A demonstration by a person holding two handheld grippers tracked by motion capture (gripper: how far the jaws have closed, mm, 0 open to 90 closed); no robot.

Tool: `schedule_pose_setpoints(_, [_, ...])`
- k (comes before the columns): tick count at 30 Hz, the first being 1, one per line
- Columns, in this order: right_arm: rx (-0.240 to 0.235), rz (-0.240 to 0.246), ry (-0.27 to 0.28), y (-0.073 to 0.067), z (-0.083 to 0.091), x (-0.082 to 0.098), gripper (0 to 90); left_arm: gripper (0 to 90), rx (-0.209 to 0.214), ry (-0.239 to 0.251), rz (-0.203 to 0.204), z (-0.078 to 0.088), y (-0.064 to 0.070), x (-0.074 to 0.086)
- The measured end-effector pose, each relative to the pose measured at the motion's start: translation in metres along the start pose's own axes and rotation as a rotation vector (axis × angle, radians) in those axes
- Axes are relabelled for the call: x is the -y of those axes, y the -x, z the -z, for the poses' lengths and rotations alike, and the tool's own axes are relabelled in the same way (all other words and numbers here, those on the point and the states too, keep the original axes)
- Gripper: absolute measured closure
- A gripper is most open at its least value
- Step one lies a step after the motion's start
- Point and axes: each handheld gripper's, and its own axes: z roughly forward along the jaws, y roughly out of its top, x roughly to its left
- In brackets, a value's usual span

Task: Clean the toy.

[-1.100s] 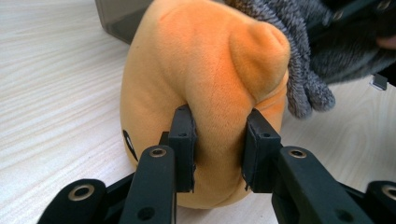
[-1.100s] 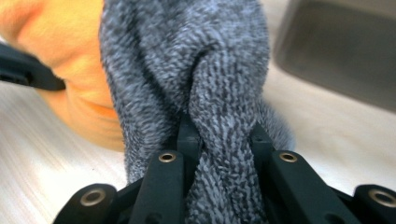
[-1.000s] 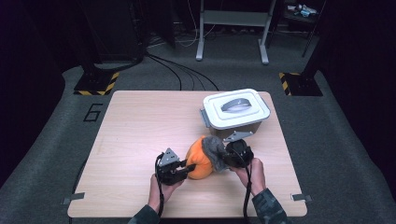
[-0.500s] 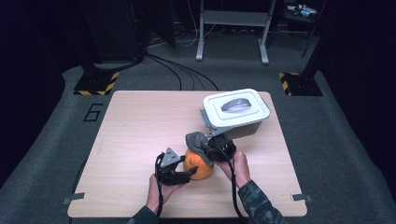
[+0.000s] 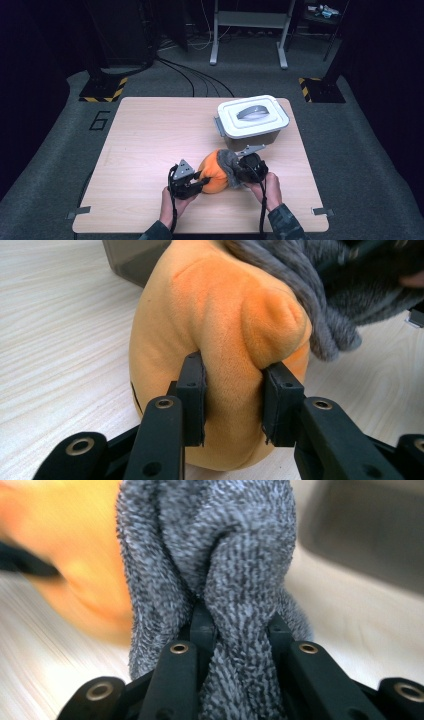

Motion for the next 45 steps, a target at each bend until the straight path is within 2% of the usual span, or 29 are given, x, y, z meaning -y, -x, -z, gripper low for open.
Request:
schedule_pose_setpoints(2, [0.010, -0.007, -0.024, 0.005, -0.001, 0.007, 74.0, 66.7, 0.007, 0.009, 0.007, 0.001, -0.002, 0.001])
schedule_pose_setpoints(5, [0.013, -0.015, -0.002, 0.009, 0.009, 0.004, 73.9, 66.7, 0.005, 0.012, 0.008, 0.002, -0.002, 0.002])
schedule_pose_setpoints(7, [0.022, 0.000, 0.044, 0.005, 0.018, -0.009, 73.8, 66.7, 0.008, 0.010, 0.005, 0.002, -0.003, 0.002])
schedule_pose_setpoints(11, [-0.002, 0.048, 0.080, -0.005, 0.025, -0.037, 73.5, 66.7, 0.002, 0.008, 0.000, 0.002, 0.000, 0.003])
schedule_pose_setpoints(13, [-0.012, 0.070, 0.082, -0.012, 0.019, -0.051, 73.3, 66.8, 0.002, 0.005, -0.010, 0.003, -0.002, 0.003])
schedule_pose_setpoints(14, [-0.017, 0.075, 0.073, -0.015, 0.016, -0.054, 73.3, 66.8, 0.000, 0.007, -0.001, 0.003, -0.001, 0.003])
schedule_pose_setpoints(15, [-0.016, 0.087, 0.043, -0.017, 0.008, -0.057, 73.3, 66.8, 0.006, 0.001, 0.006, 0.004, -0.002, 0.003])
schedule_pose_setpoints(18, [-0.017, 0.079, 0.017, -0.017, -0.007, -0.055, 73.6, 66.1, -0.002, 0.005, 0.008, 0.004, -0.004, 0.004])
schedule_pose_setpoints(20, [-0.025, 0.065, 0.023, -0.016, -0.010, -0.051, 73.7, 57.5, -0.012, 0.000, 0.001, 0.007, -0.002, 0.001])
schedule_pose_setpoints(22, [-0.010, 0.063, 0.024, -0.017, -0.010, -0.049, 73.8, 42.3, -0.036, -0.011, -0.016, 0.008, 0.002, -0.006])
schedule_pose_setpoints(24, [-0.006, 0.063, 0.026, -0.017, -0.011, -0.048, 73.9, 37.9, -0.051, -0.019, -0.039, 0.005, 0.007, -0.009])
schedule_pose_setpoints(25, [-0.004, 0.059, 0.028, -0.016, -0.011, -0.047, 73.9, 41.6, -0.043, -0.019, -0.043, 0.004, 0.006, -0.009])
schedule_pose_setpoints(27, [0.000, 0.052, 0.030, -0.014, -0.012, -0.045, 73.9, 54.7, -0.032, -0.023, -0.031, -0.001, 0.004, -0.008])
schedule_pose_setpoints(30, [0.003, 0.051, 0.041, -0.011, -0.005, -0.044, 73.8, 62.7, -0.035, -0.026, -0.038, -0.004, 0.004, -0.009])
schedule_pose_setpoints(31, [0.001, 0.031, 0.055, -0.011, 0.001, -0.044, 73.8, 63.7, -0.037, -0.027, -0.039, -0.005, 0.004, -0.009])
schedule_pose_setpoints(33, [-0.014, 0.038, 0.089, -0.014, 0.014, -0.046, 73.7, 64.5, -0.035, -0.023, -0.025, -0.005, 0.002, -0.010])
schedule_pose_setpoints(35, [-0.045, 0.051, 0.113, -0.022, 0.022, -0.047, 73.7, 65.1, -0.033, -0.013, -0.013, -0.005, 0.001, -0.010])
schedule_pose_setpoints(36, [-0.057, 0.080, 0.094, -0.033, 0.020, -0.047, 73.7, 65.8, -0.031, -0.023, -0.021, -0.005, 0.001, -0.009])
schedule_pose_setpoints(37, [-0.050, 0.095, 0.079, -0.037, 0.015, -0.046, 73.8, 66.5, -0.034, -0.019, -0.013, -0.005, 0.002, -0.008])
schedule_pose_setpoints(38, [-0.036, 0.112, 0.069, -0.039, 0.010, -0.045, 73.8, 67.2, -0.037, -0.022, -0.023, -0.005, 0.001, -0.007])
schedule_pose_setpoints(41, [-0.050, 0.091, 0.061, -0.032, 0.004, -0.041, 74.0, 68.7, -0.022, -0.003, 0.008, -0.002, -0.001, -0.003])
schedule_pose_setpoints(44, [-0.042, 0.085, 0.043, -0.026, 0.003, -0.036, 74.0, 68.7, -0.024, -0.005, -0.014, -0.001, 0.000, -0.002])
schedule_pose_setpoints(45, [-0.034, 0.087, 0.038, -0.023, 0.003, -0.032, 74.0, 68.6, -0.024, -0.004, -0.010, -0.001, 0.001, -0.002])
